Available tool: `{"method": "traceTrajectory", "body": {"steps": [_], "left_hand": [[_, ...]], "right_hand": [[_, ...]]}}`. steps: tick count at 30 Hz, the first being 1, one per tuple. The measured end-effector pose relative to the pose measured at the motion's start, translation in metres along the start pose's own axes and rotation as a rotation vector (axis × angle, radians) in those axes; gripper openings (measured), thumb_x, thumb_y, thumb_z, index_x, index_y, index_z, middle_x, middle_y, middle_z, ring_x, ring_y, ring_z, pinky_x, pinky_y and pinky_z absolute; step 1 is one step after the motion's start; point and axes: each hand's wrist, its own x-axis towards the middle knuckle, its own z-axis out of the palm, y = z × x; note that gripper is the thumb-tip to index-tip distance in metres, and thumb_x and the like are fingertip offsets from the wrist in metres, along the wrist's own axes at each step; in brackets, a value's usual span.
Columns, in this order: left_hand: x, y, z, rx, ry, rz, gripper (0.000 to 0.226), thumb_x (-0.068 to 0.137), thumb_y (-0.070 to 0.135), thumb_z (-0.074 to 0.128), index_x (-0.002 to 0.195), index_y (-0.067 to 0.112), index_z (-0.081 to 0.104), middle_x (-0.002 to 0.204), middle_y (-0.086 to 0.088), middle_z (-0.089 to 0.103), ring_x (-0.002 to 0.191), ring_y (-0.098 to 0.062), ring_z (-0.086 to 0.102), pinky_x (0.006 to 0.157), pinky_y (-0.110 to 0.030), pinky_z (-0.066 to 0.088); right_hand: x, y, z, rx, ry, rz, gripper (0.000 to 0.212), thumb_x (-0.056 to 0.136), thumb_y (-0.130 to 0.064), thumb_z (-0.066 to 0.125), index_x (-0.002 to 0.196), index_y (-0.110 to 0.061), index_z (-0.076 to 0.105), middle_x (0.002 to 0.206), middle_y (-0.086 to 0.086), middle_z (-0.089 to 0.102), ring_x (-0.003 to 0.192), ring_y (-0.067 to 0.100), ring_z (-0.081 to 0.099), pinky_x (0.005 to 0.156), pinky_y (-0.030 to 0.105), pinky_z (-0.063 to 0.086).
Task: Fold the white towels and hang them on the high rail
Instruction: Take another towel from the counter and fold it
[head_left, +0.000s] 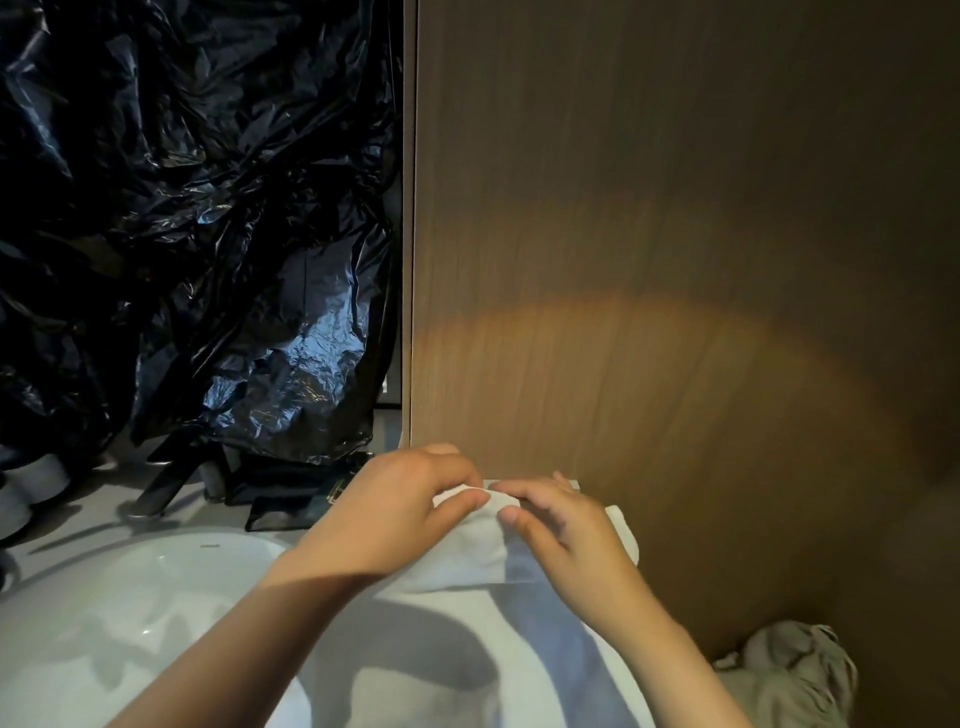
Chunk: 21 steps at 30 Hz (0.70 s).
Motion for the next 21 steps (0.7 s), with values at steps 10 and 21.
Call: {"method": "traceTrajectory", "body": {"steps": [10,21], "left_hand": [[-0.029,-0.013,-0.014,-0.261,0.096,-0.344,0.008,0.078,0.026,0.08,0.075,0.024,0.072,0.072,0.011,0.068,0.064,-0.001,0.059,0.06,-0.013,0.043],[-0.033,-0.003,-0.012,-0.768,0.333,-0.502,0.016,0.07,0.003,0.081,0.083,0.01,0.075,0.066,-0.004,0.07,0.057,-0.01,0.059,0.053,-0.016,0.05]], "right_hand": [[-0.008,0.015,-0.006,0.033,0.14,0.018,0.02,0.096,-0.015,0.056,0.082,-0.028,0.061,0.083,-0.012,0.062,0.08,0.011,0.058,0.068,0.013,0.041],[-0.007,0.004,-0.01,0.135,0.033,0.111,0.015,0.095,-0.019,0.062,0.083,-0.028,0.066,0.079,-0.012,0.064,0.074,0.013,0.057,0.067,0.024,0.043]]}}
